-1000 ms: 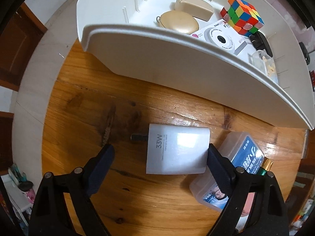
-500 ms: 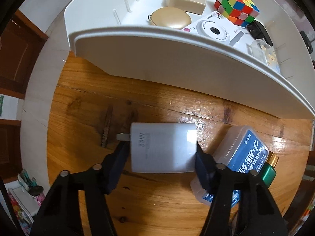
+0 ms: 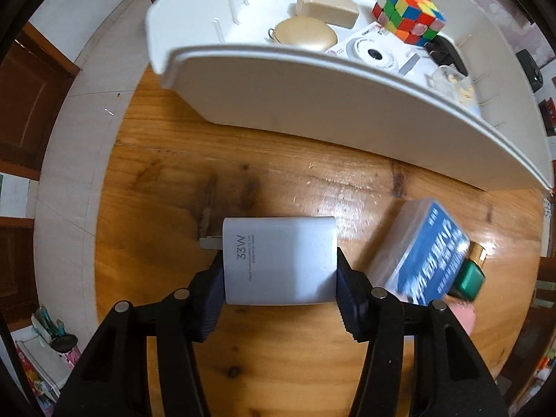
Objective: Organize rigid objects
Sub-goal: 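Grasp the white wall charger with the left tool while the right tool grasps the white holder, then carry the white charger and white holder into the bin and release both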
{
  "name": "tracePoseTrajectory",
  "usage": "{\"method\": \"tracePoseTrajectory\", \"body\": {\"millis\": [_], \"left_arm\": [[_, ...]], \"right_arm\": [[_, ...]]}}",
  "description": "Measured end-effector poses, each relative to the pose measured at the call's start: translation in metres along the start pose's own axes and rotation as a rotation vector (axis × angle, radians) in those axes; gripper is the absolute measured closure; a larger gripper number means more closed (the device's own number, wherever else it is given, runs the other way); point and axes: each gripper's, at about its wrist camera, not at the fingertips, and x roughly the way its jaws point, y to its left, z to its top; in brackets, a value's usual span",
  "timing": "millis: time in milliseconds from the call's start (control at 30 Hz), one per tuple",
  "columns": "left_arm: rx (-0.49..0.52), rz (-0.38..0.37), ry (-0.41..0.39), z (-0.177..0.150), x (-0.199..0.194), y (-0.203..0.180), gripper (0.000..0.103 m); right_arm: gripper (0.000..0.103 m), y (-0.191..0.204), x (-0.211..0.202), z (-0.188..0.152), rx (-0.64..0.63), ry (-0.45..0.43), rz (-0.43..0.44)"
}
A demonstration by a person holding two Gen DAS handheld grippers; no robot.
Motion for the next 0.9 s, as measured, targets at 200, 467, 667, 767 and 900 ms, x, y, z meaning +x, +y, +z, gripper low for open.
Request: {"method": "tracePoseTrajectory", "body": {"millis": [200, 467, 667, 767, 900], "left_arm": [[0.014, -0.081, -0.031, -0.001, -0.044, 0.014, 0.044], [0.121, -0.146, -0.151, 0.020, -0.120, -0.001, 0.044], [0.190, -0.141, -0.289, 0.058, -0.174, -0.013, 0.044], [0.203, -0.123, -0.332, 0.078, -0.190, -0.014, 0.044], [0.216, -0.085, -0.375, 0.113, -0.196, -0.020, 0.044]], "right_arm": [[0.048, 0.005, -0.034, 0.014, -0.012, -0.076, 0.030], [0.048, -0.014, -0.081, 0.068, 0.002, -0.163, 0.092], [0.048, -0.027, -0.136, 0.140, -0.026, -0.303, 0.097], [0.048, -0.034, -0.163, 0.179, -0.028, -0.377, 0.101], [0.048, -0.036, -0.182, 0.227, -0.021, -0.437, 0.102]]}}
